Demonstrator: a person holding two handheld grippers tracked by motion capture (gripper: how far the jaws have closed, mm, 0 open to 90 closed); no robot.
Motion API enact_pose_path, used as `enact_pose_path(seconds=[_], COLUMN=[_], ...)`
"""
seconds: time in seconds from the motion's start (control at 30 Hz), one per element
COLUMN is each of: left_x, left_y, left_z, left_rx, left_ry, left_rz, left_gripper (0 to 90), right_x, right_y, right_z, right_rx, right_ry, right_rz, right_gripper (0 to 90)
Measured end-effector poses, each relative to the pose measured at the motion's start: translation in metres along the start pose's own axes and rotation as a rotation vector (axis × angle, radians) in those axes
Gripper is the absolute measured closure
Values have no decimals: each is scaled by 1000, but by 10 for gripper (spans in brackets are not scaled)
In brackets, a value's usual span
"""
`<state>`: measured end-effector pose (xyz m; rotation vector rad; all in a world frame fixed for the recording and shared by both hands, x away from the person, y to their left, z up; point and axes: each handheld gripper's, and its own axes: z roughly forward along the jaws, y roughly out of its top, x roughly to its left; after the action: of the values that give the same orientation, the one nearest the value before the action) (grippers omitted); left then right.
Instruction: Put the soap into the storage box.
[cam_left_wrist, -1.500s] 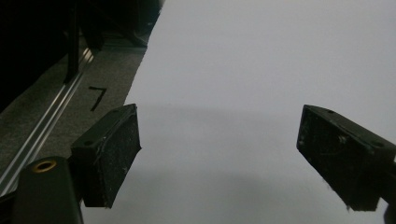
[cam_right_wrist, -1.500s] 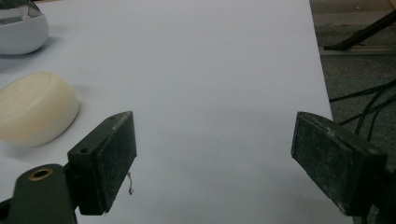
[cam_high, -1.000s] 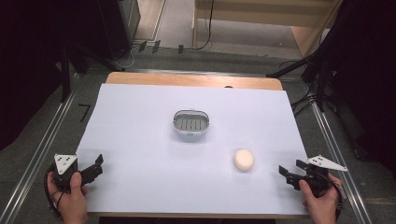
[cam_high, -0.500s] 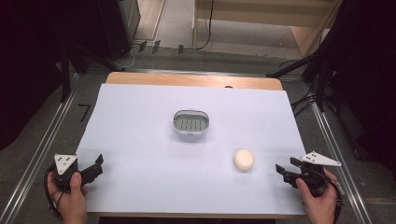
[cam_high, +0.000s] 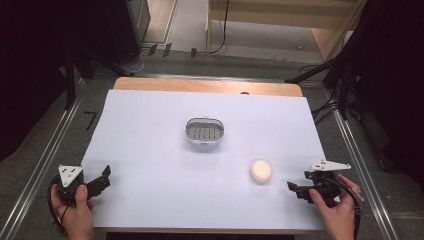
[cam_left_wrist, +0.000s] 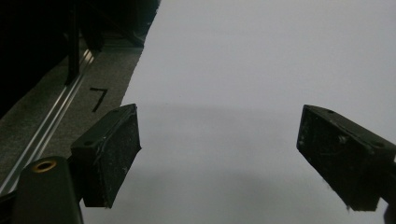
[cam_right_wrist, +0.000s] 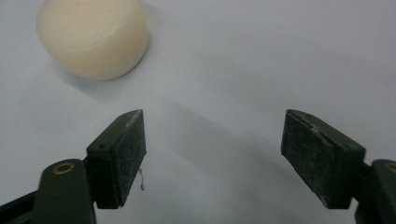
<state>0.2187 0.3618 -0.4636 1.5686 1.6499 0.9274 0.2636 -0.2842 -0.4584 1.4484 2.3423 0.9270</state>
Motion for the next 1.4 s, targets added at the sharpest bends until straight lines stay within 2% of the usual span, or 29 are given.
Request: enact_pose_path(seconds=[0.2,0.47,0.63,0.77,0.93,1.2,1.4], left_x=[-1,-1,0,0,0,0,-1], left_y=[0,0,0,0,0,0,0], left_z=[0,0,0,0,0,0,0], left_rx=[5,3,3,5,4,5,5], left_ry=[2,1,0,-1,-2,-2,-1], left_rz=[8,5,3,4,5,3,7], left_gripper=[142,142,142,142,142,142,142], right_x=[1,5,8,11,16,24,30], right_y=[7,17,22,28,31,39,45], right_z=[2,6,8,11,15,24,28], right_rx=[58,119,138,158,170,200,195], right_ry=[24,0,-12,16,-4,10,28], right_rz=[16,21,-13,-28,-65,-87,-106], right_gripper=[137,135,134,155,142,139,138])
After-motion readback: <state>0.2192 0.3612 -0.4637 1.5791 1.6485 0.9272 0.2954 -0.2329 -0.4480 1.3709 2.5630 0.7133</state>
